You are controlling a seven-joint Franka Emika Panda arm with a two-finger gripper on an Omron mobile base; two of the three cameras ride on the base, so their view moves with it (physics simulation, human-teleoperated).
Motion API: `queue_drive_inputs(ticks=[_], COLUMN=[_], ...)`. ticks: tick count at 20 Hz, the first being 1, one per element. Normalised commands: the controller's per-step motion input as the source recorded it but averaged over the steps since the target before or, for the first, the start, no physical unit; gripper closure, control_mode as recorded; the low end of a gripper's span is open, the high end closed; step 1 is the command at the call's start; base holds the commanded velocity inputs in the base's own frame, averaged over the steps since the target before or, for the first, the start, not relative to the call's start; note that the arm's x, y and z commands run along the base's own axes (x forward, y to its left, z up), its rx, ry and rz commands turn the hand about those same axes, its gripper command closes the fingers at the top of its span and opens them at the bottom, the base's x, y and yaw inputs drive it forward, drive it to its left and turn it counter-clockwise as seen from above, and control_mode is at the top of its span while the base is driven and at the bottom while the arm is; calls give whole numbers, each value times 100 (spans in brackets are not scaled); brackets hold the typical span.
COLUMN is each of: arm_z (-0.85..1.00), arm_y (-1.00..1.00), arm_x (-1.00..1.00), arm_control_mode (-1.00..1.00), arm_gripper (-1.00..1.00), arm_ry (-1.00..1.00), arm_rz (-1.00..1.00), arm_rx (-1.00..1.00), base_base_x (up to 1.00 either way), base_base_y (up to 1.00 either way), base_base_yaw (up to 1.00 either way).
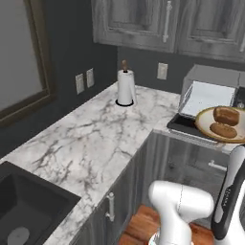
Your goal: Pick up the heated bread from the toaster oven and place it in the bowl. Then move the bread bowl to the dining counter.
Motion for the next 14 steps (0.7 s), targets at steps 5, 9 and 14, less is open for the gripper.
queue_drive_inputs(ticks=[5,9,14], arm_z=[0,0,0], arm_y=[0,0,0], arm_x=[0,0,0], arm_control_mode=[100,100,100], arm_gripper=[100,100,100], arm_ry=[0,0,0], arm_rz=[0,0,0], arm_rx=[0,0,0], base_base_x=[-61,-50,-8], base_base_y=[-10,-8,0], base_base_yaw=[98,99,100])
